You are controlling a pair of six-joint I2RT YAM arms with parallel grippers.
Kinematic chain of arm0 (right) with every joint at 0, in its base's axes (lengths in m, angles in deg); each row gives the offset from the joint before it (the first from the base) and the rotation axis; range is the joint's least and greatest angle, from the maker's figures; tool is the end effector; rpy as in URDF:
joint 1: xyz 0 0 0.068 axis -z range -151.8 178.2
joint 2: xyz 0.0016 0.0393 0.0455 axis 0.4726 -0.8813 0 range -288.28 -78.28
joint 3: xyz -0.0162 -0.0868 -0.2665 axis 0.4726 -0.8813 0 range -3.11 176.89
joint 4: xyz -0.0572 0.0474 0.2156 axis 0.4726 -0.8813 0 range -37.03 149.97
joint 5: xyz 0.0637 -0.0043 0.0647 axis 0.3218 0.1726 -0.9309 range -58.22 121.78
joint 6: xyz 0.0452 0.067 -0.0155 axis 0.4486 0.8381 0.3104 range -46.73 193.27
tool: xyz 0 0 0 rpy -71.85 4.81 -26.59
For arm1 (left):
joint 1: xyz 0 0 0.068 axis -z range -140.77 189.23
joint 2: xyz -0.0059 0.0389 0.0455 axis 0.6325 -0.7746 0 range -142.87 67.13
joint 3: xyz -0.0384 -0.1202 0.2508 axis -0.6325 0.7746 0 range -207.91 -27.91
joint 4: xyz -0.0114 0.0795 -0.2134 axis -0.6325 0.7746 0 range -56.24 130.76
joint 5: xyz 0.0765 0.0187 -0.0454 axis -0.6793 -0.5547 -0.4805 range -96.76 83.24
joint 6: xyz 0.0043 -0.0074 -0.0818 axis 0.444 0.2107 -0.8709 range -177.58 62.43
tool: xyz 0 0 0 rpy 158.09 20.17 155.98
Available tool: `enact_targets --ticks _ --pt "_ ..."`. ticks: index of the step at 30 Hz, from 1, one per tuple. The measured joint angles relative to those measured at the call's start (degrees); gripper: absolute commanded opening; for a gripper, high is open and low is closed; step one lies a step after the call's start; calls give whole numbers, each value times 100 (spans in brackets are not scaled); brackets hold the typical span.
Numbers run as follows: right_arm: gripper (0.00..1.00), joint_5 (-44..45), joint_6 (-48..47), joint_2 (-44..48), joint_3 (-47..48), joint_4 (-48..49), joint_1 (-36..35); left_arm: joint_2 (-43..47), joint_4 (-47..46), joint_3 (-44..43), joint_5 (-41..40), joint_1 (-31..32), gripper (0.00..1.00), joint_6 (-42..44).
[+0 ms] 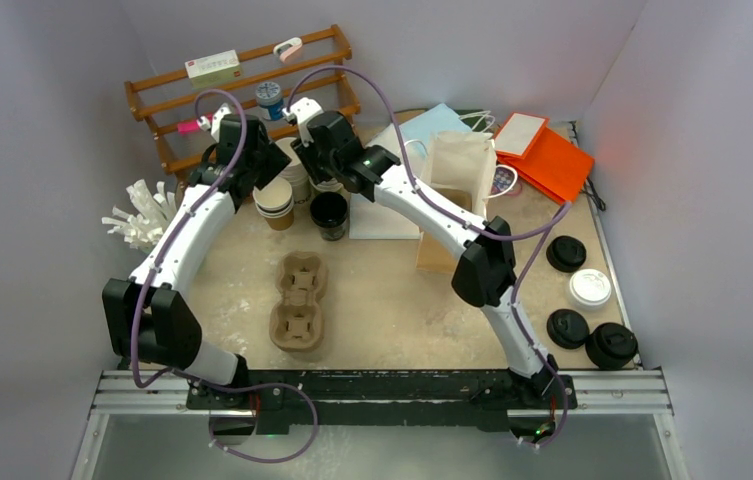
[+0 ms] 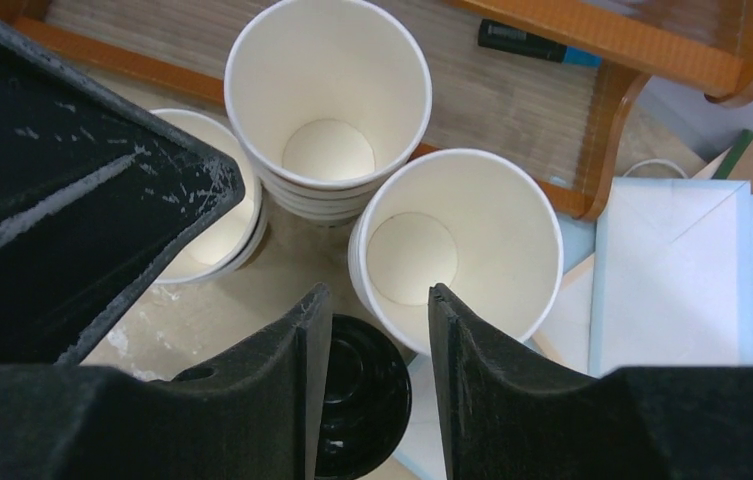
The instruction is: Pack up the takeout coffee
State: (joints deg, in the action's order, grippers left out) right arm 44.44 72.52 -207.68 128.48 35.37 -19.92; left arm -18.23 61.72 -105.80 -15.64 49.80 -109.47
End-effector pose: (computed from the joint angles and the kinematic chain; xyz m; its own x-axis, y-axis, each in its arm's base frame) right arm 0.3671 0.3858 0.3368 -0.2469 -0.2944 -0.9232 -0.5944 0.7984 -0.0957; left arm 0.3273 -0.0499 0.3333 -0.3968 -0.7168 -0.5734 -0.4129 0.6973 -0.5859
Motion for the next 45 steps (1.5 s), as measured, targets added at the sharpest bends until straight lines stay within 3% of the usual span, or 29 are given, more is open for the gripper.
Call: enact_targets --ticks 10,18,27,45 --pt "35 24 -186 -367 114 151 0 39 -155 118 7 0 42 68" --pt "12 177 -227 -525 122 181 -7 48 -229 267 131 0 38 72" --pt "1 184 -232 -457 101 249 -22 46 -592 365 544 0 33 107" --pt "0 138 -131 -269 175 289 -24 116 -562 664 1016 0 36 133"
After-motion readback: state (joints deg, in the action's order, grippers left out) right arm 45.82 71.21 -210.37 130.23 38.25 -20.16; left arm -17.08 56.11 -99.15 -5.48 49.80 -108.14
